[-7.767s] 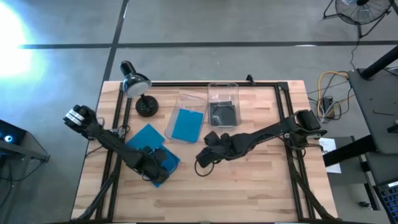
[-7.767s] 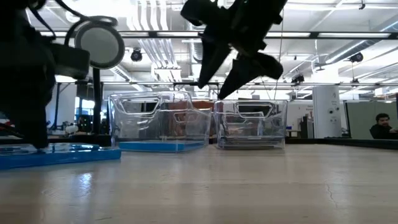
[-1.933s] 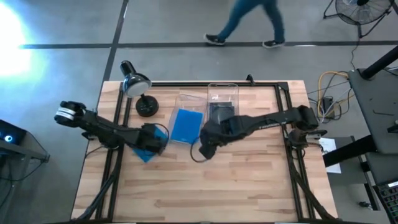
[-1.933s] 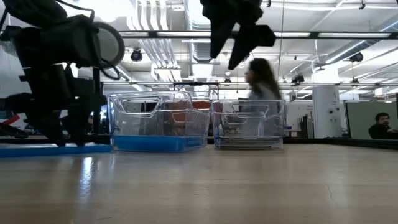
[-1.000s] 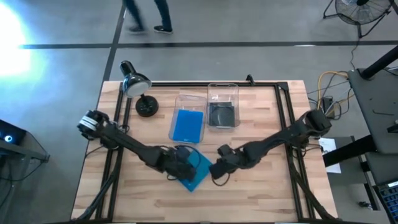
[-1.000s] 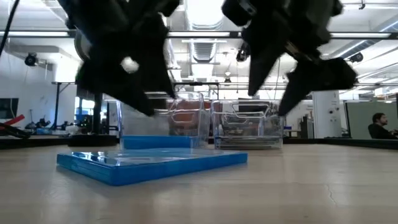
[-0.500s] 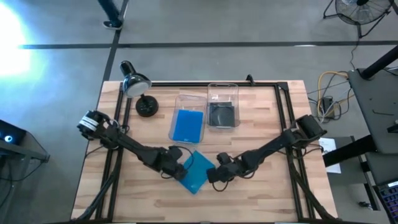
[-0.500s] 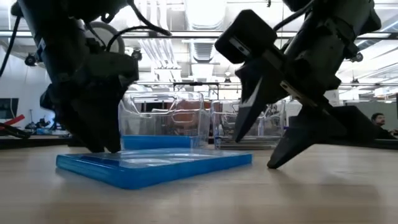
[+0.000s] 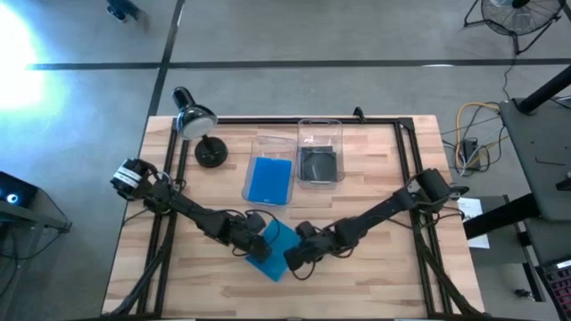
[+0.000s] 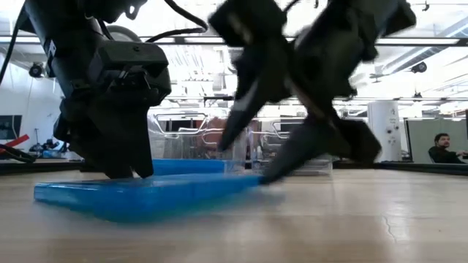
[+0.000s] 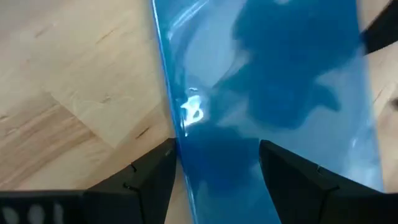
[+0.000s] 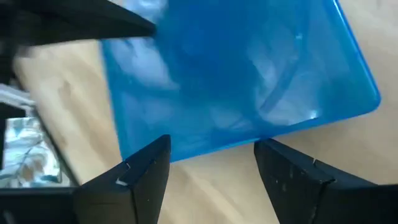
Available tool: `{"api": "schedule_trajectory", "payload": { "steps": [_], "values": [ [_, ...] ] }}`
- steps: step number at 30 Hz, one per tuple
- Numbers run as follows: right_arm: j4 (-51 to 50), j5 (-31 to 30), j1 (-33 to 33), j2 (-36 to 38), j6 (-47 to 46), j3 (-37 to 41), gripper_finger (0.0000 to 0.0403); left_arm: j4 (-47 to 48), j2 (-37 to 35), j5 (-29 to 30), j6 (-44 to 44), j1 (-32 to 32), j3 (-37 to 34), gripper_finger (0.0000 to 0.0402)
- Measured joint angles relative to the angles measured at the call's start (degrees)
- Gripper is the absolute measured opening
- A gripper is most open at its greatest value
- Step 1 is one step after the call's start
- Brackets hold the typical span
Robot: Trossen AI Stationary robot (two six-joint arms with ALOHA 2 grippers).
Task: Pick & place jewel cases by type
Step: Put the blue CD case into the left transparent bin
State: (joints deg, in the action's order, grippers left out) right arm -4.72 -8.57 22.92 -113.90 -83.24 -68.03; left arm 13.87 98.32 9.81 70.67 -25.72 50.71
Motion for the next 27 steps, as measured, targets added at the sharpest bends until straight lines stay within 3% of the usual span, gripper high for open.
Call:
{"api": "schedule_trajectory", "payload": {
  "steps": [12,15,20,27],
  "values": [
    [-1.6,-7.0,-1.9,4.3,4.0,-1.5,0.0226,-0.1,0.0,-3.6,1.4,-1.7,0.3,0.0214],
    [-5.1,-3.1,-2.1,5.4,3.7,-1.6,0.0226,-0.2,0.0,-3.9,0.9,-2.0,1.1,0.0214],
    [-19.1,3.3,-1.8,5.6,0.7,-0.9,0.0226,-0.3,0.1,-3.2,0.8,-2.7,1.2,0.0213],
    [-2.2,7.7,-1.5,-0.6,-6.1,1.0,0.0226,-0.4,0.0,-5.0,-1.2,-4.0,1.1,0.0213]
  ]
}}
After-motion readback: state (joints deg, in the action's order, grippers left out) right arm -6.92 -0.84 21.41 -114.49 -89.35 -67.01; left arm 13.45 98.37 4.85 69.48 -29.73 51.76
